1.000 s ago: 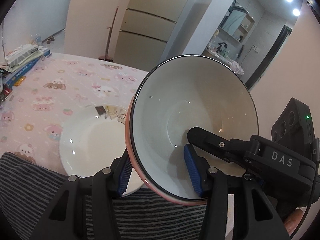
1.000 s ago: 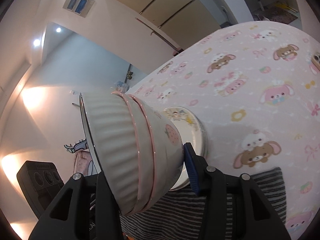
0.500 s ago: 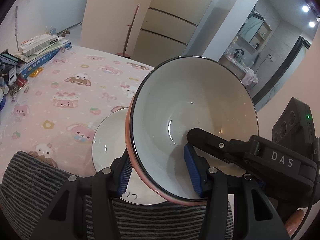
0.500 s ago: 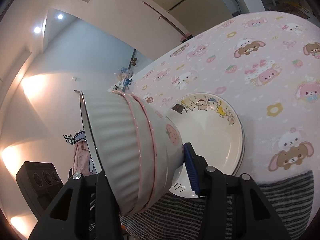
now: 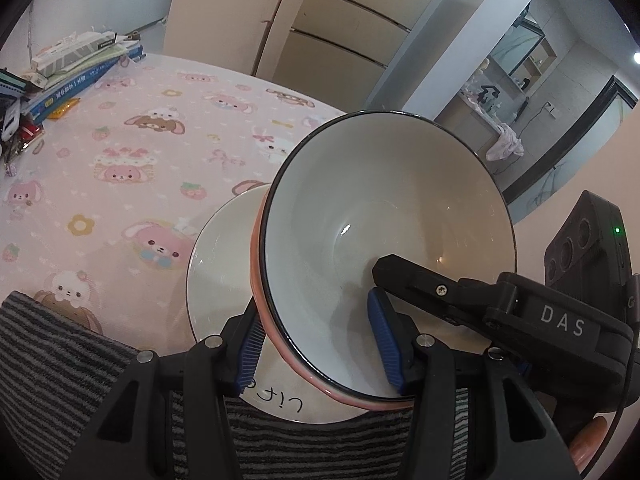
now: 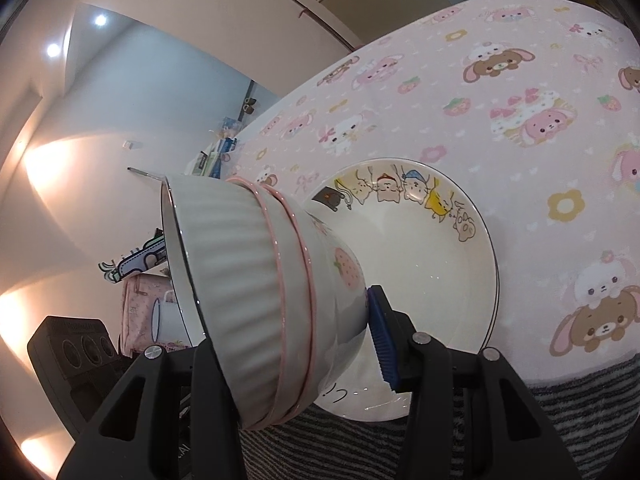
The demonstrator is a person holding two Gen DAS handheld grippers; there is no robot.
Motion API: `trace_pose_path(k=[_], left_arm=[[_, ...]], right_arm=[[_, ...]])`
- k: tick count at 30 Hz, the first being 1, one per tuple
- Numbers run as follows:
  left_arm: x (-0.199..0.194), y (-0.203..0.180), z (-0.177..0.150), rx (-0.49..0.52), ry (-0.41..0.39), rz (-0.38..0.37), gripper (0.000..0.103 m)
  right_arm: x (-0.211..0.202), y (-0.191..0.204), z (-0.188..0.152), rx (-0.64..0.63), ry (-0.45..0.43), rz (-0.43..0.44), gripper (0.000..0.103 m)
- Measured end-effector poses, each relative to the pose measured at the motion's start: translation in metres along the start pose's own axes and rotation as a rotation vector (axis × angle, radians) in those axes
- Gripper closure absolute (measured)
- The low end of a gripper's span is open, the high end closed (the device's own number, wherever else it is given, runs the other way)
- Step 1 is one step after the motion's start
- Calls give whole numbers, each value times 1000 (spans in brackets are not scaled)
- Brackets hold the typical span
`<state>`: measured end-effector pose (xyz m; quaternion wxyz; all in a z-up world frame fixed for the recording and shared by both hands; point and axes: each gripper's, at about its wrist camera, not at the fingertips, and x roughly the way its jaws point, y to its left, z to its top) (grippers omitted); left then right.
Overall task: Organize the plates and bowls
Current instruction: 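Lift the pink bowl stack and carry it over the plate stack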
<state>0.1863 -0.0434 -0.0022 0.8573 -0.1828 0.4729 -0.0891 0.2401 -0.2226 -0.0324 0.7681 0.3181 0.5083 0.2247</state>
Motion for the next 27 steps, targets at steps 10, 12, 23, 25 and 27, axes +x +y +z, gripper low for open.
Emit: trace_pose_path(k=[10, 12, 23, 25, 27], left_arm=[[24, 9, -3, -10, 48, 6, 51], [27, 9, -3, -11, 51, 9, 51], [37, 16, -5, -15, 65, 13, 51], [38, 15, -5, -10, 62, 12, 51], [38, 14, -5, -6, 57, 13, 51]], right_arm=[[19, -15, 1, 19, 43, -25, 59], [21, -17, 1, 26, 50, -24, 59], [28, -22, 0, 33, 72, -34, 59], [27, -22, 0, 32, 68, -35, 59], [28, -22, 1, 28, 62, -43, 60]])
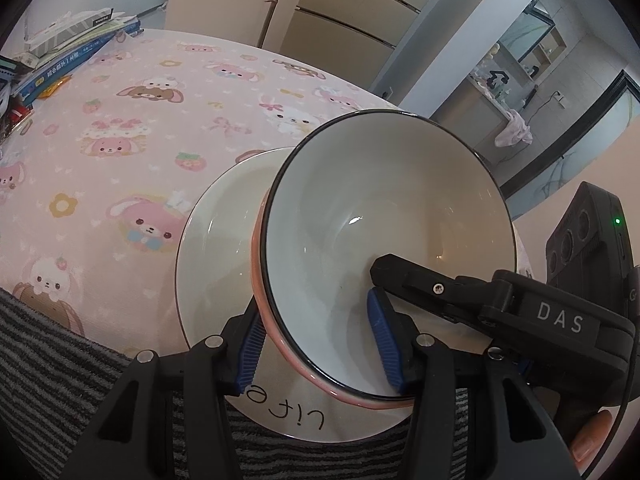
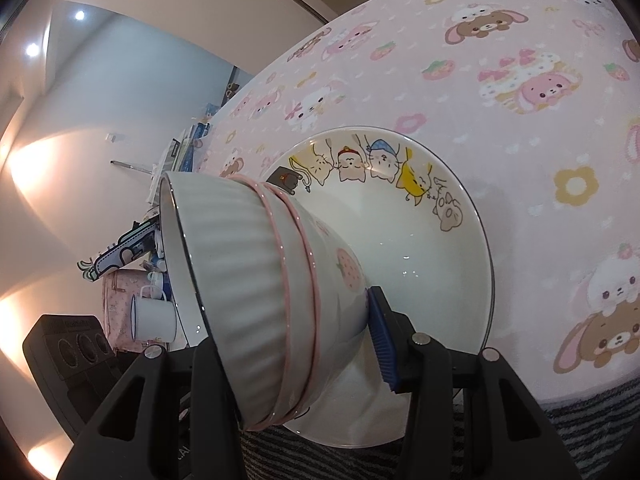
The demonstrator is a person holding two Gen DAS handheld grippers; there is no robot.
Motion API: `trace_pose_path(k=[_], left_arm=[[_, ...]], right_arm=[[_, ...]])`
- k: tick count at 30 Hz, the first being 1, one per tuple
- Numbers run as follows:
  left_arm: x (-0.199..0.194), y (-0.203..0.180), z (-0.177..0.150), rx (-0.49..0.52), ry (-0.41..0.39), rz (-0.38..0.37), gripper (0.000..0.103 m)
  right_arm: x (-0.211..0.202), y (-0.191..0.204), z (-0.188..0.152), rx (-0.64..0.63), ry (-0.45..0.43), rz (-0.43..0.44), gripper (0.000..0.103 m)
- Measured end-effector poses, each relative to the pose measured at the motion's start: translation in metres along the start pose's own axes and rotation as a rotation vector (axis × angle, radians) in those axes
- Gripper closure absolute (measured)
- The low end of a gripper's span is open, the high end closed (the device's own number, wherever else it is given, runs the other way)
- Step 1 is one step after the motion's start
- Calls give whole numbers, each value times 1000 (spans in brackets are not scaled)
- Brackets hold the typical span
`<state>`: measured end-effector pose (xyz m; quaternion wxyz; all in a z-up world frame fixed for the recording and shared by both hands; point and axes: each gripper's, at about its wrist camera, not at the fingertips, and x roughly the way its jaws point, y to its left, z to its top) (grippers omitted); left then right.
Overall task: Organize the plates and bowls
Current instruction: 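Lift the pink bowl stack and carry it over the plate stack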
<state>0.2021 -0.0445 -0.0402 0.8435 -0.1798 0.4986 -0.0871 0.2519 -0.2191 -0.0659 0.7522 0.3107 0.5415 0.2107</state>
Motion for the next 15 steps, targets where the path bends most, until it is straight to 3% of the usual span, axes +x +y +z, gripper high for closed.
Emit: trace_pose_path(k=[15], left_arm=[[1, -5, -2, 28, -44, 17, 51]], right_arm=[[-3, 1, 1, -38, -44, -52, 59]])
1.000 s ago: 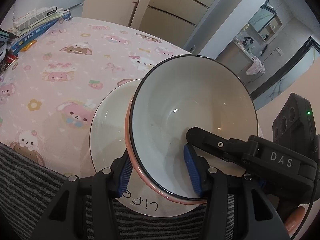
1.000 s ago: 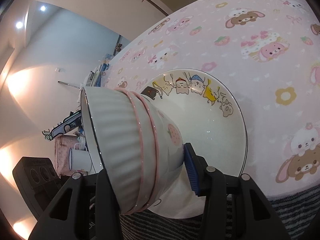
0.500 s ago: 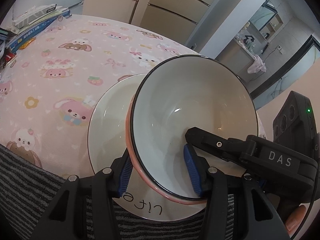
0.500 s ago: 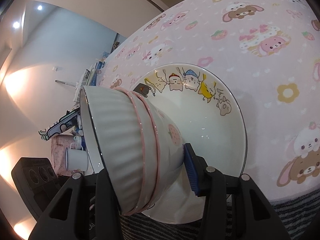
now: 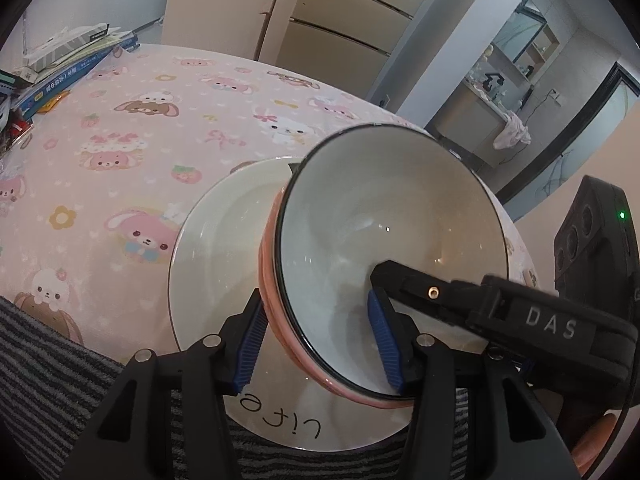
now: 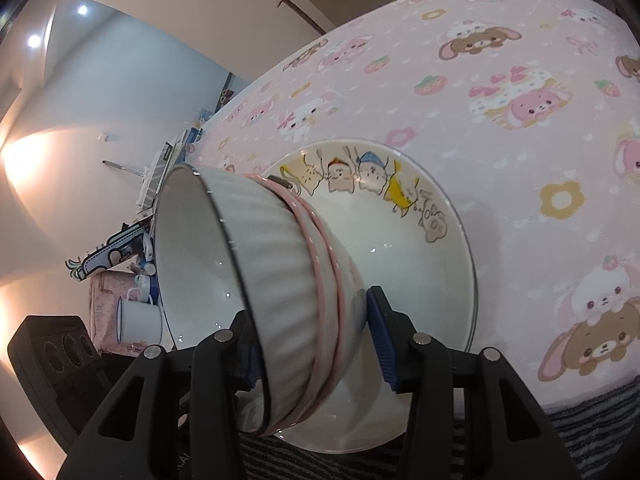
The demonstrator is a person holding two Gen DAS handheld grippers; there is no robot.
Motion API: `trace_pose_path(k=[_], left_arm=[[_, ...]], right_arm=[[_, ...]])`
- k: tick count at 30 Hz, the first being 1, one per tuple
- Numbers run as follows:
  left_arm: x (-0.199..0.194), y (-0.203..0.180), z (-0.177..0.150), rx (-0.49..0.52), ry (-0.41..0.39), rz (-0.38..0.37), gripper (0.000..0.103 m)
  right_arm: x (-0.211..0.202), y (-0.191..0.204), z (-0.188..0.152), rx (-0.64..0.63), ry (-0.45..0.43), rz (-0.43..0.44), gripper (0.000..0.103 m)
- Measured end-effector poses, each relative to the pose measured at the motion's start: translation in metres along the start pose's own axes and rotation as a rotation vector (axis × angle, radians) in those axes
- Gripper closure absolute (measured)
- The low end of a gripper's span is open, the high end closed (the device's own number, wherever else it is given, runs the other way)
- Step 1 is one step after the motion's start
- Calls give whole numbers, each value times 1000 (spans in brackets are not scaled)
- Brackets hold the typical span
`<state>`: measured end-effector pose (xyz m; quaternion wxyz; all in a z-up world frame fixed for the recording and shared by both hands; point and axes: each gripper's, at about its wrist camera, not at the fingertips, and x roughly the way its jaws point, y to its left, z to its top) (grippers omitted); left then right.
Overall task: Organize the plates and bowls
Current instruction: 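Lift the pink bowl stack and carry it over the plate stack, then lower the bowls onto the plates, open both grippers and raise them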
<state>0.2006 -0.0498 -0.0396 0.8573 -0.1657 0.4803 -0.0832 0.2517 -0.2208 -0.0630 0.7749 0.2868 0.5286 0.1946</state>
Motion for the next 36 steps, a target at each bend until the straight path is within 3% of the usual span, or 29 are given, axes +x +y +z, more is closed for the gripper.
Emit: trace_pose_path(k=[8, 15, 20, 23, 27, 30, 33, 36], left_arm=[[1, 4, 1, 8, -13, 14, 51], [-9, 2, -2, 60, -92, 32, 46], [-29, 5, -2, 90, -175, 74, 28], [-41, 8, -1, 122, -211, 97, 19], [-64, 8, -6, 166, -307, 69, 18], [-92, 3, -13, 213, -439, 46, 15], [-121, -3, -22, 287, -553, 51, 14], [-156, -10, -36, 342, -669, 1, 8]], right_arm=[[0, 2, 1, -24, 8, -4, 59], [-15, 15, -2, -102, -90, -47, 59], [-31, 25, -4, -177, -183, -113, 57], [-41, 32, -6, -216, -233, -130, 48], [-54, 40, -12, -267, -283, -158, 44], [-70, 47, -22, -293, -331, -156, 43], [-90, 55, -36, -342, -412, -171, 40], [-112, 67, -58, -410, -527, -205, 36]])
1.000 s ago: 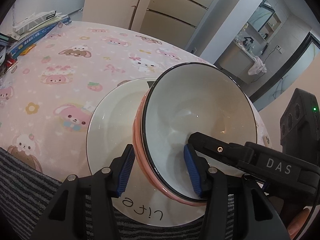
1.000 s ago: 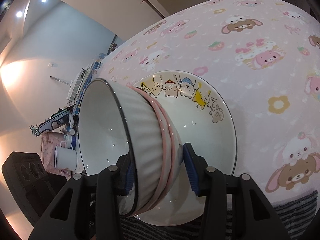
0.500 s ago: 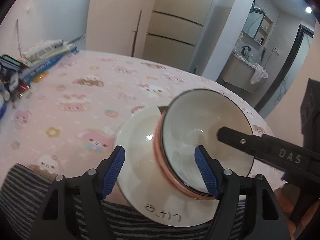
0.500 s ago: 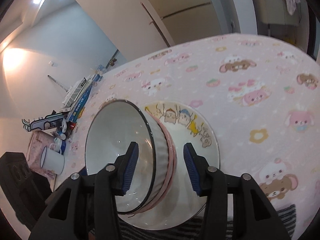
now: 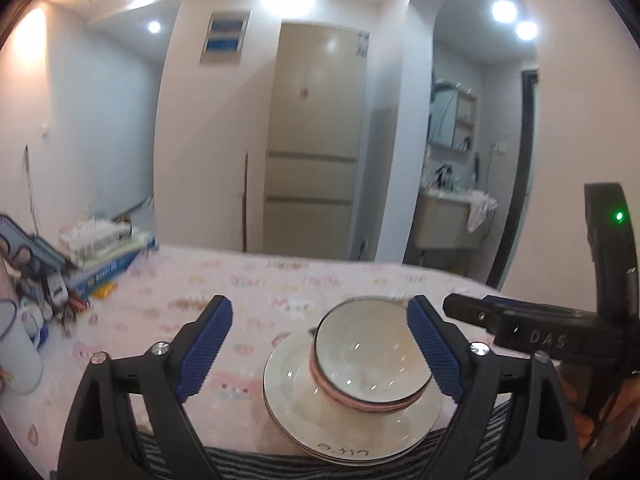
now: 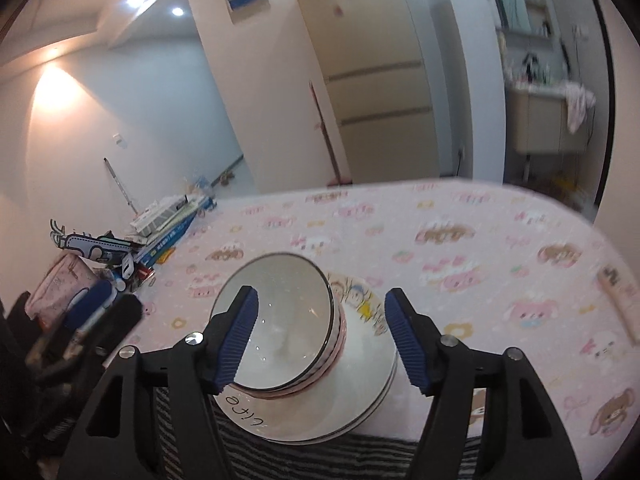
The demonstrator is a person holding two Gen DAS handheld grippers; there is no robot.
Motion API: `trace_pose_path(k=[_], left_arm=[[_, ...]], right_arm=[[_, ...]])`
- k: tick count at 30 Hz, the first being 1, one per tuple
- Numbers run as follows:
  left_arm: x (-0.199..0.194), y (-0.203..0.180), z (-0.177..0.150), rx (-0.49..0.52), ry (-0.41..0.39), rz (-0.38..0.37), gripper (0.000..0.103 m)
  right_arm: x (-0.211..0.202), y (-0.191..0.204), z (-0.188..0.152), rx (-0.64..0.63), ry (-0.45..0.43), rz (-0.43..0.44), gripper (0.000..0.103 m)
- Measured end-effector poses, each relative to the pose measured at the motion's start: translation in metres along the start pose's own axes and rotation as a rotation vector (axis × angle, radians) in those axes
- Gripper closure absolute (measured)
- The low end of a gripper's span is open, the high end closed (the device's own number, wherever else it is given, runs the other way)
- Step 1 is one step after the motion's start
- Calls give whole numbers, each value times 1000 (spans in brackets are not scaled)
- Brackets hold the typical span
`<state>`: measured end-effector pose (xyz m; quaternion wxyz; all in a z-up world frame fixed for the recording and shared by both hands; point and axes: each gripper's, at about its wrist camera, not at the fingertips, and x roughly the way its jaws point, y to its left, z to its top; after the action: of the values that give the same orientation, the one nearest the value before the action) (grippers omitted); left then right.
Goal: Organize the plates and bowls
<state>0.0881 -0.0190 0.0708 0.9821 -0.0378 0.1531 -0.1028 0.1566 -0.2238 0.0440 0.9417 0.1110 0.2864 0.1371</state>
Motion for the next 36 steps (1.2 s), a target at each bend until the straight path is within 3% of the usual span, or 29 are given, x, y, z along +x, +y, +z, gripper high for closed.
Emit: trace_pose_path(k=[1, 3, 7, 12, 15, 20, 24, 28, 36], left_arm=[[-8, -1, 3, 11, -33, -1, 1], [-28, -4, 8, 34, -111, -4, 0], [-61, -6, 19, 74, -233, 15, 0], [-85, 3, 21, 70, -306, -21, 0], [-91, 8, 14, 86, -346, 6, 0], [-80, 26, -11, 53, -315, 28, 0], [-58, 43, -31, 10, -271, 20, 0], [-40, 47, -48, 24, -235, 4, 0], [-29, 37, -66, 62, -208, 20, 0]], right_arm=[[-10, 4, -1, -15, -35, -5, 34], [-32, 12, -3, -41, -109, -3, 28], [-70, 22, -7, -49, -236, 49, 3], [-101, 38, -19, -109, -378, 23, 1], [-107, 49, -28, -167, -448, -20, 1], [-91, 45, -44, -161, -479, -94, 1], [-73, 35, -56, -149, -430, -56, 1], [-71, 27, -69, -163, -489, -110, 1], [-50, 25, -81, -188, -437, -182, 1]])
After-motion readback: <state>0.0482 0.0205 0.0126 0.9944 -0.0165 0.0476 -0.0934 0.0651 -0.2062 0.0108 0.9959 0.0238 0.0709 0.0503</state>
